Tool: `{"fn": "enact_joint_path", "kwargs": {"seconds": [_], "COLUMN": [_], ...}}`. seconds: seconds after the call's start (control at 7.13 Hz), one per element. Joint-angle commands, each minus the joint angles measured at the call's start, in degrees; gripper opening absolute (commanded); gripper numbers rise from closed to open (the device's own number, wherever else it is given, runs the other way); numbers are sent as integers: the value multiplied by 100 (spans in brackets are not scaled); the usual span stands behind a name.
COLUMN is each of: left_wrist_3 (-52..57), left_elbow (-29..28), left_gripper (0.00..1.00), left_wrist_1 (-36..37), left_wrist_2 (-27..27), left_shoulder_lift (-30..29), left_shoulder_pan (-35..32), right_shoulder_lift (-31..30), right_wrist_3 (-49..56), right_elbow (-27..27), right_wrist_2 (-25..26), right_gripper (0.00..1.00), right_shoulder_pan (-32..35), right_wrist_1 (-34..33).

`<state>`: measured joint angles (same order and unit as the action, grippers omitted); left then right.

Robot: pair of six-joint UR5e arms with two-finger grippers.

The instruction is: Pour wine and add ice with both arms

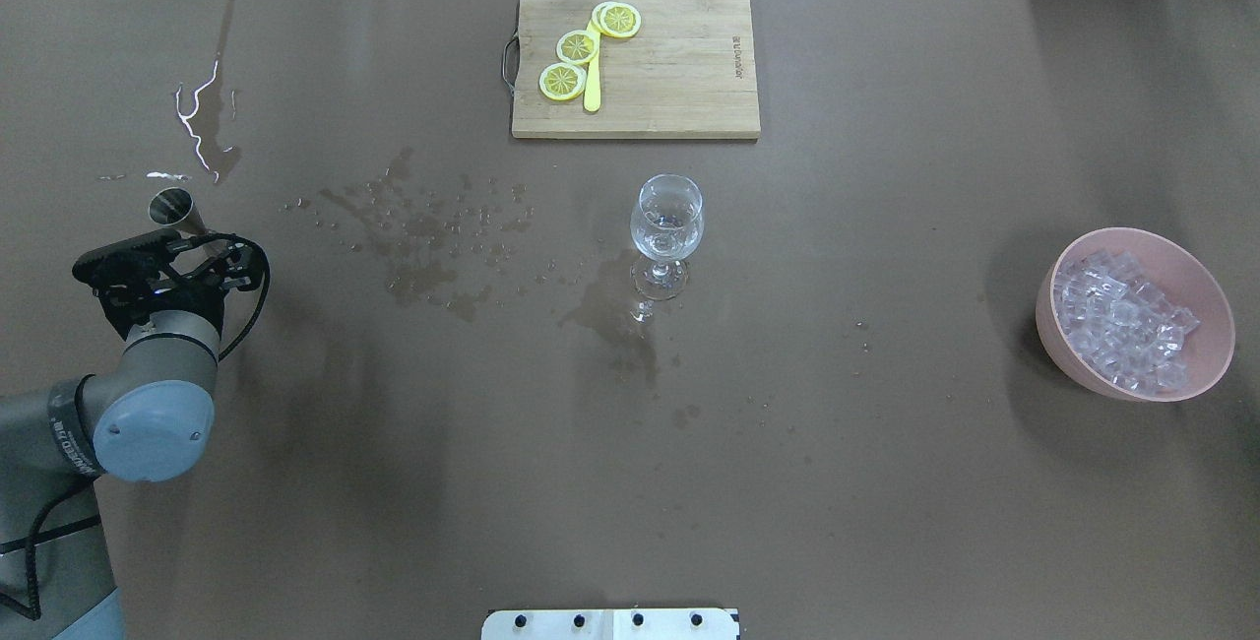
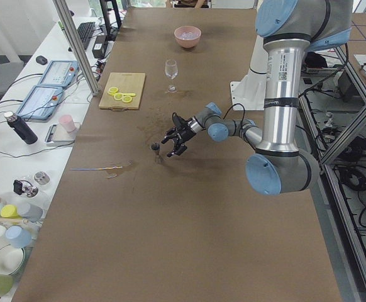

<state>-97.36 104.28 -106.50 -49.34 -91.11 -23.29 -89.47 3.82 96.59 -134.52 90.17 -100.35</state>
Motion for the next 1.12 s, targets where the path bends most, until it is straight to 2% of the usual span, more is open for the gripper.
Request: {"fn": "enact_joint_path", "kwargs": {"seconds": [0.0,0.7,0.98], "left_wrist_3": [-28,-64,-55], "left_elbow": [-371,-583,-863], "left_gripper": [98,94,93], "left_wrist_1": [-2,-20,-20], "left_wrist_2": [47,179,179], "left_shoulder_lift": [-187,-205,-572], "left_shoulder_pan": [0,-175,-307], "right_shoulder_lift": [8,0,0], "right_wrist_3": [-13,-22,-13], "right_elbow": [9,18,9], "right_wrist_2": [-4,-13,-4], "right_gripper": [100,100,100], "right_shoulder_pan": [-26,-78,-96], "right_wrist_1": [7,7,7]}}
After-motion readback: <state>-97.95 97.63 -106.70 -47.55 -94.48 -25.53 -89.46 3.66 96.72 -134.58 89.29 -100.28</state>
